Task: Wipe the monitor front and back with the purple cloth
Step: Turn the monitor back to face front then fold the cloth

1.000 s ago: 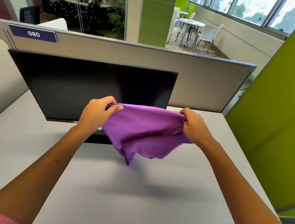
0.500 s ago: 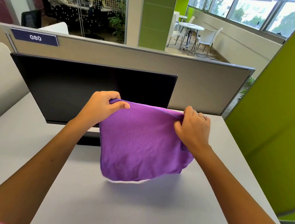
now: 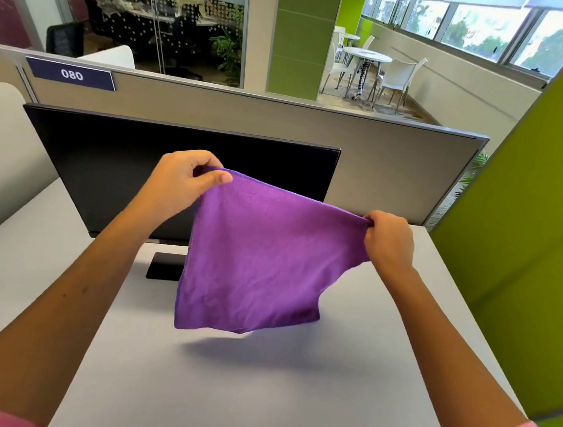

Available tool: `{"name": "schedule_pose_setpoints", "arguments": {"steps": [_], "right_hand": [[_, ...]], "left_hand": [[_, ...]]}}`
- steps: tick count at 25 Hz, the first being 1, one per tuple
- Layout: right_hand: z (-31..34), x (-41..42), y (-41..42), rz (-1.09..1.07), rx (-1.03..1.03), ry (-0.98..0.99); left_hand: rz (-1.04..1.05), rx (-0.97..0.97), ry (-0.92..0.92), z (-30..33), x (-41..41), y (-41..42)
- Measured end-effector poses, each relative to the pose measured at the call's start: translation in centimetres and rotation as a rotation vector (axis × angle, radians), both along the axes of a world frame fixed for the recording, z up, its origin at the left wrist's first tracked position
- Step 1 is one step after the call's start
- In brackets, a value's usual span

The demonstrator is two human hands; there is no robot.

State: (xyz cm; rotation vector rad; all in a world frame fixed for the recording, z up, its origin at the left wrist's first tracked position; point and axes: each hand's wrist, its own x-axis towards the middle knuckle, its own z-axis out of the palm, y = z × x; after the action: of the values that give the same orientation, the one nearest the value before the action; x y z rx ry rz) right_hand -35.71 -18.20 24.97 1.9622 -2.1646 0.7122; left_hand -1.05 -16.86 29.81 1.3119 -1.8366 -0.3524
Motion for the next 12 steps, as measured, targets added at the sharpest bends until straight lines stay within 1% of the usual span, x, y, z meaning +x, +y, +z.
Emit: {"name": "schedule_pose_setpoints", "arguments": {"steps": [3, 5, 6, 8, 10, 11, 12], "right_hand": [[0.3, -2.4, -0.5, 0.060, 0.019, -0.125], [0.9, -3.6, -0.8, 0.099, 0.039, -0.288], [1.3, -4.0, -0.8, 0.101, 0.050, -0.432], [1.9, -4.2, -0.3, 0.117, 0.074, -0.787], [2.3, -3.7, 0.4, 0.167, 0.143, -1.130], [2.4, -3.2, 0.6, 0.173, 0.184, -1.236], [2.5, -2.5, 0.8, 0.159, 0.217, -1.272]], "left_hand": [[0.135, 0.022, 0.092, -0.9, 2.4, -0.6], [0.204, 0.063, 0.148, -1.3, 3.9, -1.0], [0.231, 0.088, 0.187, -1.5, 4.4, -1.1], [0.276, 0.140, 0.271, -1.9, 5.1, -1.1], [0.336, 0.199, 0.346, -2.3, 4.8, -0.9], [0.366, 0.231, 0.376, -2.5, 4.3, -0.7], [0.383, 0.264, 0.404, -2.7, 3.6, -0.5]]}}
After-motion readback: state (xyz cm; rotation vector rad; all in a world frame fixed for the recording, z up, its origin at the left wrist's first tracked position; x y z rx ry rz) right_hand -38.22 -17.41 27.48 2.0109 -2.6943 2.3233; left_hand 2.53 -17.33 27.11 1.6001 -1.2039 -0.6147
